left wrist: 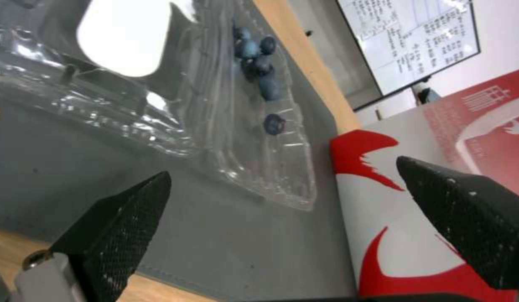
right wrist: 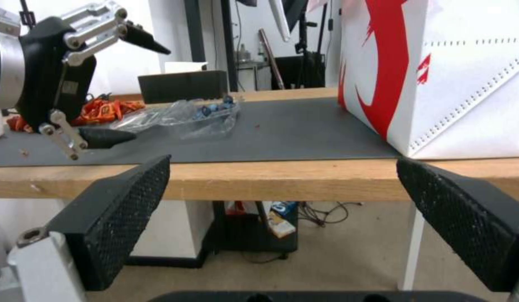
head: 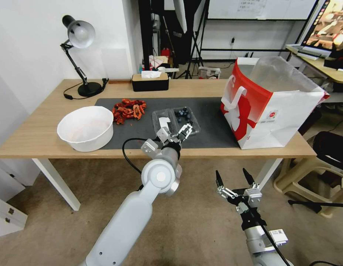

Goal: Close the takeout container lid, then place the container into the takeout bag.

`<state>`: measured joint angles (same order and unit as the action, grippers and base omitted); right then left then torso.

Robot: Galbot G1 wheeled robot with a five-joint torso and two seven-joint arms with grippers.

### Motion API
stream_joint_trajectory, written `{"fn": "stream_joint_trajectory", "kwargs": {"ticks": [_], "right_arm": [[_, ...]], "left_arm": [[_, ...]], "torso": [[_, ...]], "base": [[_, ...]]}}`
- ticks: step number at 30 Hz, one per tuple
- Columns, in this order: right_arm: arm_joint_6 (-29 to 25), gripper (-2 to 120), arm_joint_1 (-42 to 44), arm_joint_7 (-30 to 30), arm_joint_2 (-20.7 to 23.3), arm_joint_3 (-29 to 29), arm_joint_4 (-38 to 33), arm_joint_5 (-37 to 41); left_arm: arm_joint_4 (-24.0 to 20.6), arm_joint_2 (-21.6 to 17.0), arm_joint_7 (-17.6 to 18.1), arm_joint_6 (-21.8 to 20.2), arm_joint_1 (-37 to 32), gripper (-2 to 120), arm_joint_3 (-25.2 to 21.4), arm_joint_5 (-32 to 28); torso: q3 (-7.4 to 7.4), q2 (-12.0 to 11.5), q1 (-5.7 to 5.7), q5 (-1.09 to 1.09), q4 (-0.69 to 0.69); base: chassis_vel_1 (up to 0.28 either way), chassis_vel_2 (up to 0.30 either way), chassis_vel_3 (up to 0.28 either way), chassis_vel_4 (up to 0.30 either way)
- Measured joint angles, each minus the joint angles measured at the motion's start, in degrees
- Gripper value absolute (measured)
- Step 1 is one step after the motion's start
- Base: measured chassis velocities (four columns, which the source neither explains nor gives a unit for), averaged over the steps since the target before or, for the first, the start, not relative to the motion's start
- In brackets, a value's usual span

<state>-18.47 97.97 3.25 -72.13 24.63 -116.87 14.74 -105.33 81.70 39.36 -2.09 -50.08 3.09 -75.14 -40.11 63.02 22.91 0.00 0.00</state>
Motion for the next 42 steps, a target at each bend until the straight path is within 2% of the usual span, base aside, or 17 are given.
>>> {"fn": "stream_joint_trajectory", "kwargs": {"ticks": [11,25,35,42], "right_arm": [[-0.04,100,0.33,0.05,0.07,0.01,0.07,0.02],[-0.16,100,0.34,0.05,-0.29,-0.22,0.69,-0.34],[-0.29,100,0.64,0.0,-0.8,-0.38,0.83,-0.85],[-0.39,100,1.06,-0.04,-0.96,-0.43,0.67,-1.19]], "left_arm": [[2.42,0.37,1.46,0.11,1.12,100,-0.33,-0.06],[4.14,0.98,1.23,1.34,1.96,100,-1.13,-0.56],[4.67,1.6,-1.13,4.36,1.55,100,-2.49,-1.36],[4.36,2.59,-5.48,7.02,0.64,100,-2.67,-1.09]], "torso": [[0.0,0.0,0.0,0.0,0.0],[0.01,0.01,0.0,0.0,0.01],[0.0,0.01,0.0,0.0,0.0],[0.0,0.01,0.0,0.0,0.0]], "base": [[0.0,0.0,0.0,0.0],[0.0,0.0,0.0,0.0],[0.0,0.0,0.0,0.0],[0.0,0.0,0.0,0.0]]}}
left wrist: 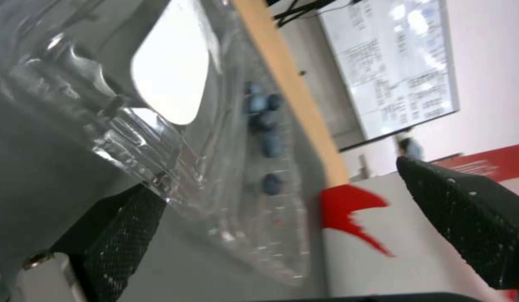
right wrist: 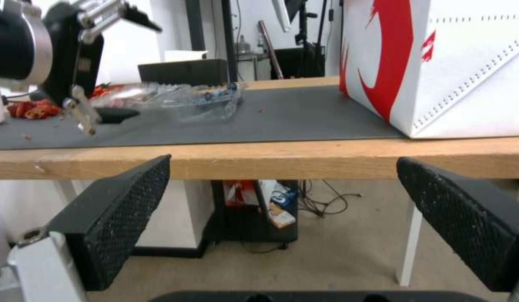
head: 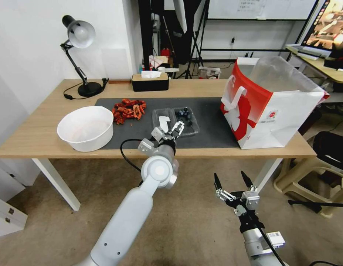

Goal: Close the takeout container lid, then place the container into the takeout bag.

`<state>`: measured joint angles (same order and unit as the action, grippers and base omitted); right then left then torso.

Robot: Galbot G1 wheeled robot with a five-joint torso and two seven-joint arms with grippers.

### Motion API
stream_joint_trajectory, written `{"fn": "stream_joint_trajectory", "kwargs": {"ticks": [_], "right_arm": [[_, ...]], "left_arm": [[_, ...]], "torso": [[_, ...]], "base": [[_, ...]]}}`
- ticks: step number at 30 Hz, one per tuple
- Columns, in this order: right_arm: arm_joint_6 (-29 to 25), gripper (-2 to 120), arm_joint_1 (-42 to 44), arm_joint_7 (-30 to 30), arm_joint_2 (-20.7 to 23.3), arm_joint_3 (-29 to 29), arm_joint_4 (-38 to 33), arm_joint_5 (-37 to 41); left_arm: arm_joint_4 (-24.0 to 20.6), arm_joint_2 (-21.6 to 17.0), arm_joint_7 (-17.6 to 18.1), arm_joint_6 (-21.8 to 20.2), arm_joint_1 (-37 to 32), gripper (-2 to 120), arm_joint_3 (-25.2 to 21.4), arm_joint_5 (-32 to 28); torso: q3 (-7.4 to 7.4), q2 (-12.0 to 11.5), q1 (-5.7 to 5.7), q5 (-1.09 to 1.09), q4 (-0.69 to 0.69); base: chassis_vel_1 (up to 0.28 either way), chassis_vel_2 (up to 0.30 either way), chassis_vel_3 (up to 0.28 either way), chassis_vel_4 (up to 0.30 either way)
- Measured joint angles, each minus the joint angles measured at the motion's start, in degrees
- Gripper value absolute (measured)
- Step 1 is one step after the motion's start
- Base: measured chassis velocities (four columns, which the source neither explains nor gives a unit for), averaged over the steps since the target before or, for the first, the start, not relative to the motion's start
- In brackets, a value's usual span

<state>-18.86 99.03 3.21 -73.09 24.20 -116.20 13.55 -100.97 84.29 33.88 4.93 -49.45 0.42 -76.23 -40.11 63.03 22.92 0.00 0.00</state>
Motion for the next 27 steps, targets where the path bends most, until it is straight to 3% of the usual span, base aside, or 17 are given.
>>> {"fn": "stream_joint_trajectory", "kwargs": {"ticks": [6,12,27], "right_arm": [[-0.06,100,0.58,-0.02,-0.26,0.14,-0.46,-0.25],[-0.45,100,1.1,-0.06,-0.66,0.22,-0.55,-0.71],[-0.7,100,2.01,-0.08,-0.83,0.91,-0.97,-0.92]], "left_arm": [[-1.43,0.06,-4.96,0.74,-0.98,100,0.65,2.34],[-2.47,-0.63,-7.33,0.77,-1.21,100,1.25,3.82],[-0.03,0.17,-9.06,0.56,2.32,100,3.08,5.42]], "torso": [[0.0,0.0,0.0,0.0,0.0],[0.0,0.0,0.0,0.0,0.0],[0.0,-0.01,0.0,0.0,0.0]], "base": [[0.0,0.0,0.0,0.0],[0.0,0.0,0.0,0.0],[0.0,0.0,0.0,0.0]]}}
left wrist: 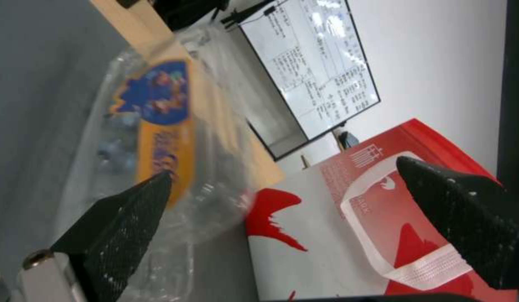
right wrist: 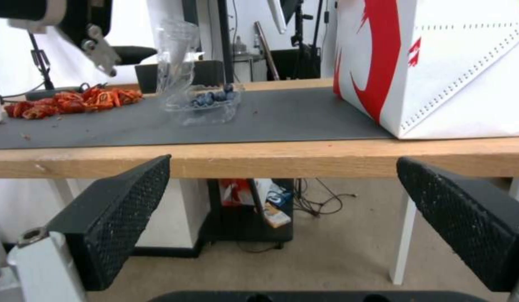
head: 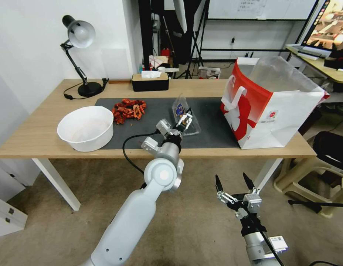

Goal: Close the takeout container lid, then place the container into the takeout bag.

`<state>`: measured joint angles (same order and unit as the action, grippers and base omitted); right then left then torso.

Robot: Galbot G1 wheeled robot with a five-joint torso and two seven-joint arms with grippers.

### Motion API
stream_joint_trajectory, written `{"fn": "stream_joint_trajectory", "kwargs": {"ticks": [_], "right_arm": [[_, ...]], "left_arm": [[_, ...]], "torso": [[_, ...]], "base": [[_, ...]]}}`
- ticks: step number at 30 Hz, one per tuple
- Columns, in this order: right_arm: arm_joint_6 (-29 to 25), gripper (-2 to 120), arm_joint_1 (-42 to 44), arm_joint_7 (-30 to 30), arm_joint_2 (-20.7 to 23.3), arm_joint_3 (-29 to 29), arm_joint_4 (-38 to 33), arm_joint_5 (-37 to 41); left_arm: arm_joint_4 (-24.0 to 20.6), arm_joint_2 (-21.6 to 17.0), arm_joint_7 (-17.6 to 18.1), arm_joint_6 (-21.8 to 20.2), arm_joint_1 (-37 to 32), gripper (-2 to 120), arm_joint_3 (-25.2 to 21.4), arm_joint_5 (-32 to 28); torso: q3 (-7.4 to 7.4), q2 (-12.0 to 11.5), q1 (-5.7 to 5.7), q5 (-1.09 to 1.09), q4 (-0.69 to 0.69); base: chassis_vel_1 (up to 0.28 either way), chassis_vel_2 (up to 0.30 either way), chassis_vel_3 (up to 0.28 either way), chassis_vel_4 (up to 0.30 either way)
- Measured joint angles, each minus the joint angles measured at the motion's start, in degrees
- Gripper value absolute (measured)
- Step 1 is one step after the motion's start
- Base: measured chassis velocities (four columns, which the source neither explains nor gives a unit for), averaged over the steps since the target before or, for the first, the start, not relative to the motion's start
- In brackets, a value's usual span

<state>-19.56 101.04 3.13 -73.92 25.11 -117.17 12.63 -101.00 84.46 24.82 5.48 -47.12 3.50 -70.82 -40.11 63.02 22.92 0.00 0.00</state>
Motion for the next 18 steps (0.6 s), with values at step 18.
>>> {"fn": "stream_joint_trajectory", "kwargs": {"ticks": [18], "right_arm": [[-0.29,100,0.31,0.01,-0.5,0.28,-0.06,-0.3]], "left_arm": [[6.89,2.9,0.65,-0.87,6.85,80,2.92,-1.55]], "torso": [[0.0,0.0,0.0,0.0,0.0]], "base": [[0.0,0.0,0.0,0.0]]}}
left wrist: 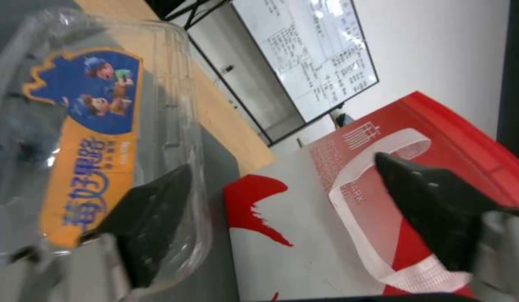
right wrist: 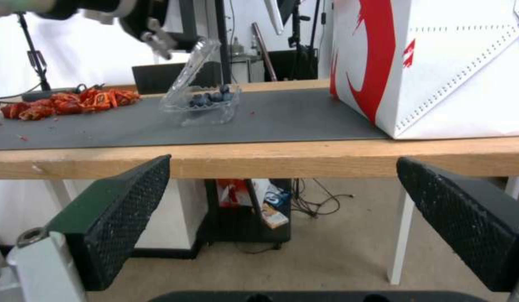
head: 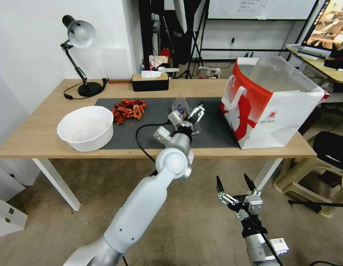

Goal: Close the takeout container lid, then place the container into the takeout bag.

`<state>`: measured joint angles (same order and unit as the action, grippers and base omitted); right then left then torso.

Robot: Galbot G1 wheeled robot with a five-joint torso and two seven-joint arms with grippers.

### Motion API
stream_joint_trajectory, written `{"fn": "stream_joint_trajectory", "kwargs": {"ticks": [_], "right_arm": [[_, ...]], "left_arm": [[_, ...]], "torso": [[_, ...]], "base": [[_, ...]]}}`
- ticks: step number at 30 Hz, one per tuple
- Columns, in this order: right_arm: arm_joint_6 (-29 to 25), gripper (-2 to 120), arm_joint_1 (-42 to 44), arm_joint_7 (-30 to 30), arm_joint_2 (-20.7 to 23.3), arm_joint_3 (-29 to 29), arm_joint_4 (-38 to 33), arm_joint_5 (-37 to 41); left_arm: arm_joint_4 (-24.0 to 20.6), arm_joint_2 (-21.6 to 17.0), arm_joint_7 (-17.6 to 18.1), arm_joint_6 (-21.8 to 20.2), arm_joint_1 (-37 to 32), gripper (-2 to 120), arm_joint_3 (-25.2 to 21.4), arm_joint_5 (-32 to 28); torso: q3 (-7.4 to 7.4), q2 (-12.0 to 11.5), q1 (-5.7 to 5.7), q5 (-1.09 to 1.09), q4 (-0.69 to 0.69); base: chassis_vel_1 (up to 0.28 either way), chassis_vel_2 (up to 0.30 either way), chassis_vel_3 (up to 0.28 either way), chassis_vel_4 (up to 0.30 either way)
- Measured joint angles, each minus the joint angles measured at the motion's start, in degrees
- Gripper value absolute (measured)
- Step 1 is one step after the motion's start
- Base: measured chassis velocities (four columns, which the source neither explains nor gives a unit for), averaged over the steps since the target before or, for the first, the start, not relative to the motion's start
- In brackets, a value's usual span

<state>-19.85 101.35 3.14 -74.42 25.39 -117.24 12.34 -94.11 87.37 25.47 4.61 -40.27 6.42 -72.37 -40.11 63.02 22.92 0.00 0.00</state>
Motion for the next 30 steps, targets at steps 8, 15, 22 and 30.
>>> {"fn": "stream_joint_trajectory", "kwargs": {"ticks": [8,15,22,30], "right_arm": [[0.0,100,-0.16,0.0,-0.47,-0.25,-0.06,-0.03],[0.62,100,-0.51,-0.24,0.05,-0.35,-1.55,1.35],[6.82,100,-3.05,-0.12,3.32,0.74,-9.3,12.22],[17.41,100,-13.57,7.9,8.87,2.11,-16.98,40.47]], "left_arm": [[3.57,2.5,3.79,-1.91,2.12,51,-0.06,-1.84],[4.78,2.5,9.26,-5.37,2.8,25,-0.35,-1.71],[4.24,0.76,13.05,-8.03,3.2,2,0.16,-1.2],[4.12,-0.01,14.23,-9.6,3.68,0,0.39,-1.28]], "torso": [[0.0,0.0,0.0,0.0,0.0],[0.0,0.0,0.0,0.0,0.0],[0.0,0.0,0.0,0.0,0.0],[0.0,0.01,0.0,0.0,0.0]], "base": [[0.0,0.0,0.0,0.0],[0.0,0.0,0.0,0.0],[0.0,0.0,0.0,0.0],[0.0,0.0,0.0,0.0]]}}
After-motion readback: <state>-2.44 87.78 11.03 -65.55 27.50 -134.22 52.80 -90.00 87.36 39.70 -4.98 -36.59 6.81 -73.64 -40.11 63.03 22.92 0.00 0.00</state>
